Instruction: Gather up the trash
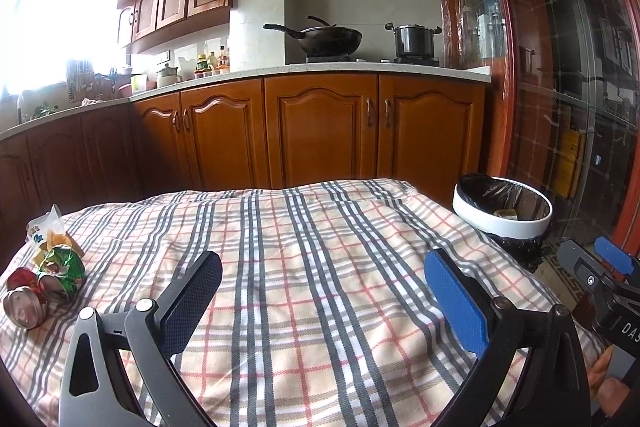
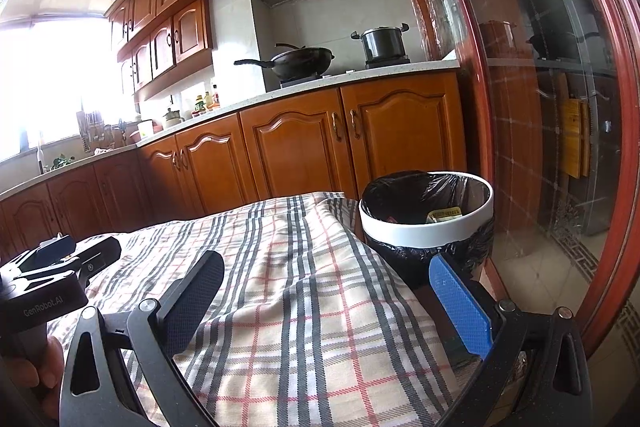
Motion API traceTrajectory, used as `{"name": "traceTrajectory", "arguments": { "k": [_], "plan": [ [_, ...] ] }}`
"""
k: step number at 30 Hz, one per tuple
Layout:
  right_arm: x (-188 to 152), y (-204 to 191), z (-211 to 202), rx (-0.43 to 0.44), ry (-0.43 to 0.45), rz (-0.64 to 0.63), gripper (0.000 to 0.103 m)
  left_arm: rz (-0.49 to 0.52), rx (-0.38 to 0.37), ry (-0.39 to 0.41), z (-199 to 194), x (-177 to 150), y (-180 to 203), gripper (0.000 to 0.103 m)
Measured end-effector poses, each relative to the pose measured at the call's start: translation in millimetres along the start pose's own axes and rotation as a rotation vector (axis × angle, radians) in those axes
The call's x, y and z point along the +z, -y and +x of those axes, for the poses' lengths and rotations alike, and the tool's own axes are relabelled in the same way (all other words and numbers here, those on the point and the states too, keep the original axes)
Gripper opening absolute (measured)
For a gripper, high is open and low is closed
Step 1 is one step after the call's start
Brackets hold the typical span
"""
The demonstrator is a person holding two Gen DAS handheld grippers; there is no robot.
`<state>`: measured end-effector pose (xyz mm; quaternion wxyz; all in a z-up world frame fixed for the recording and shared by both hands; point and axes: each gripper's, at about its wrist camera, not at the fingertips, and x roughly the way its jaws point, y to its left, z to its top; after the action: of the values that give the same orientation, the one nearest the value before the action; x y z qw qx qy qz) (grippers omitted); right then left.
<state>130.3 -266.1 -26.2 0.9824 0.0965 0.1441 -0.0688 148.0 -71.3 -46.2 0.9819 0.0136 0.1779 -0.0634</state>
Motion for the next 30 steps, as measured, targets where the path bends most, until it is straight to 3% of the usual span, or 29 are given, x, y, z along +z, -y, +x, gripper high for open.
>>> {"name": "traceTrajectory", "arguments": {
  "k": [30],
  "plan": [
    [4.3,-4.3,2.0,0.018,-0.006,-0.001,0.103,0.012,-0.013,-0.007,4.6,0.6,-3.6,0.102]
  ]
}}
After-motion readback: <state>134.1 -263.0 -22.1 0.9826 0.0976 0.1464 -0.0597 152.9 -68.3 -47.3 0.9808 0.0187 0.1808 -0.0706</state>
